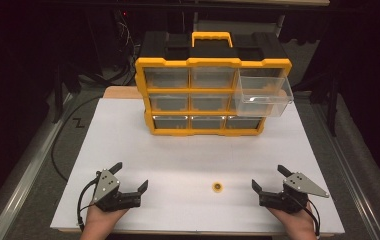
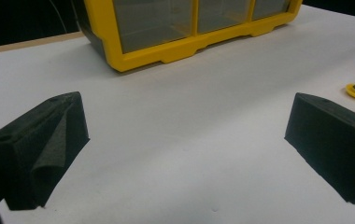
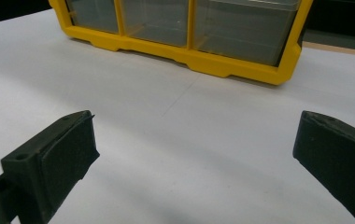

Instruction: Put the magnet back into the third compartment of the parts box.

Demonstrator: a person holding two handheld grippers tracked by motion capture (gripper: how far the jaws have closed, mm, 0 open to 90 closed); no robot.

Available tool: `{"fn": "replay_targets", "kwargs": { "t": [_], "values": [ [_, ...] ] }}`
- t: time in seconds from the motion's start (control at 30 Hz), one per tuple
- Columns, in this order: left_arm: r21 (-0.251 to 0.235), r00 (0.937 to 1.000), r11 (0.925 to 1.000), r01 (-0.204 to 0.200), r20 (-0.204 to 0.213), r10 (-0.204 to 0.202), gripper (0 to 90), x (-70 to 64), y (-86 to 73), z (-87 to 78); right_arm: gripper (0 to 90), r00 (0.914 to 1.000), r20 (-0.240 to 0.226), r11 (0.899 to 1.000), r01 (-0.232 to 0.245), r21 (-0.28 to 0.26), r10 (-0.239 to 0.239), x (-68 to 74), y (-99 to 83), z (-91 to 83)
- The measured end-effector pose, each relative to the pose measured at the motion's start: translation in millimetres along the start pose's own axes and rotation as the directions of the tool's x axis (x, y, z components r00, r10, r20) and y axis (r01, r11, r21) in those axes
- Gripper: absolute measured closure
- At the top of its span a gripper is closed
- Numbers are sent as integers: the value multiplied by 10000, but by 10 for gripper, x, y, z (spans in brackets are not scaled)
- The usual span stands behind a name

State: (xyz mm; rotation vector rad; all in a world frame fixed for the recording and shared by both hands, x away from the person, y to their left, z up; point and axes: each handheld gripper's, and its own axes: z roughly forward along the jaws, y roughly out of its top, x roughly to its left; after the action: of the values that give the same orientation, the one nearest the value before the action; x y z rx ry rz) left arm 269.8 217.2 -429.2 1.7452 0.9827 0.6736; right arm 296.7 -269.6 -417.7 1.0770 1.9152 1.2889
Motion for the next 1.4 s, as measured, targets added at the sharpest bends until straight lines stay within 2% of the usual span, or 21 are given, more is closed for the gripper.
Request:
{"fn": "replay_targets", "kwargs": {
  "t": [0.2, 0.7, 0.93, 1.17, 1.4],
  "values": [
    [-44, 9998, 9999, 165, 58, -165, 5, 16, 6, 9, 9, 10000, 94, 10000, 27, 5, -27, -26, -13, 67],
    [180, 9999, 9998, -52, 101, 50, 1, -21, 0, 44, 9, 9997, -81, 9997, 217, -91, -218, -12, 19, 147],
    [118, 9999, 9999, 13, 170, -15, 1, -15, 5, 31, 9, 9993, -237, 9995, 291, 132, -288, 55, 46, 265],
    [55, 9998, 9999, -118, 172, 117, 1, -19, 2, 37, 9, 9972, -450, 9977, 612, 278, -599, 150, 85, 390],
    [-96, 9998, 9999, -137, 150, 138, 1, -19, 3, 22, 9, 9953, -717, 9967, 684, 425, -653, 223, 120, 485]
  ]
}}
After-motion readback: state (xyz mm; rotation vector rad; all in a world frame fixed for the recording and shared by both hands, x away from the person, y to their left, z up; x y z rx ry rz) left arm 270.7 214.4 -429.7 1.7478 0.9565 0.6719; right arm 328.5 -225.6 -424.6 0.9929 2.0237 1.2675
